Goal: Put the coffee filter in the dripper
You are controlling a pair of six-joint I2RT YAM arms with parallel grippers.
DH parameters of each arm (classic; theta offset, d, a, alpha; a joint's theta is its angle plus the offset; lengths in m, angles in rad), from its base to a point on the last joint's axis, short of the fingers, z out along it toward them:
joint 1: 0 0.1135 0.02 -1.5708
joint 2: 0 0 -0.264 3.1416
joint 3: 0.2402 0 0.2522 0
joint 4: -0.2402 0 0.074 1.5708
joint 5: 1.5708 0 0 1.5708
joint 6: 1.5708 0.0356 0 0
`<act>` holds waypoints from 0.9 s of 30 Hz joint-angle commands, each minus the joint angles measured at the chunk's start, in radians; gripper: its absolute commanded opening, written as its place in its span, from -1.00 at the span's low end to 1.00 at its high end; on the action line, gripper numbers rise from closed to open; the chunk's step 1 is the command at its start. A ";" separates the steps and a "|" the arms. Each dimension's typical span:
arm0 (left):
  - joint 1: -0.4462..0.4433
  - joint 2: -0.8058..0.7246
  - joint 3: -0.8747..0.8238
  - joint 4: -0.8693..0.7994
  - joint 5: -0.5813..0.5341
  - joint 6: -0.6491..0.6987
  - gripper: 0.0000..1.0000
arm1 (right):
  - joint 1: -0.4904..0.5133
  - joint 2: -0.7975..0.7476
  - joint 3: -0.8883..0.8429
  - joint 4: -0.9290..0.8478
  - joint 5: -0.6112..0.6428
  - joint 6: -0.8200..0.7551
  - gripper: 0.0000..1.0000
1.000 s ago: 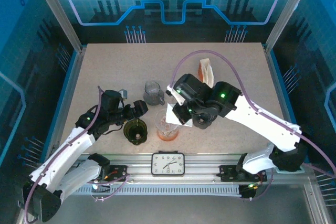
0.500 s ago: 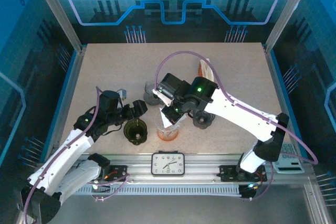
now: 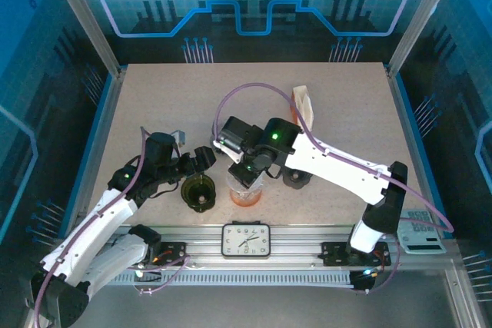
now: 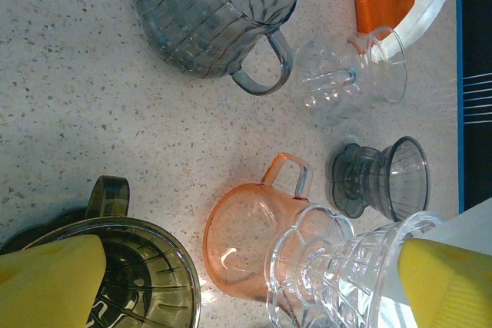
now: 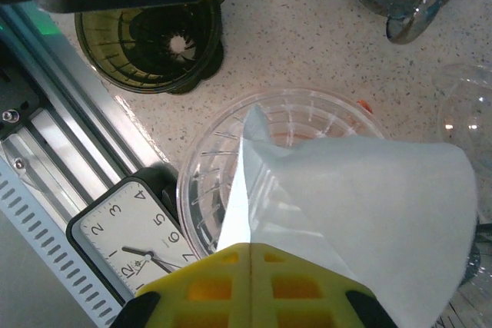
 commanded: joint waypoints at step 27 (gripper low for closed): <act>0.006 -0.019 0.017 0.016 0.060 0.003 0.97 | 0.016 -0.104 -0.190 0.163 0.033 0.047 -0.15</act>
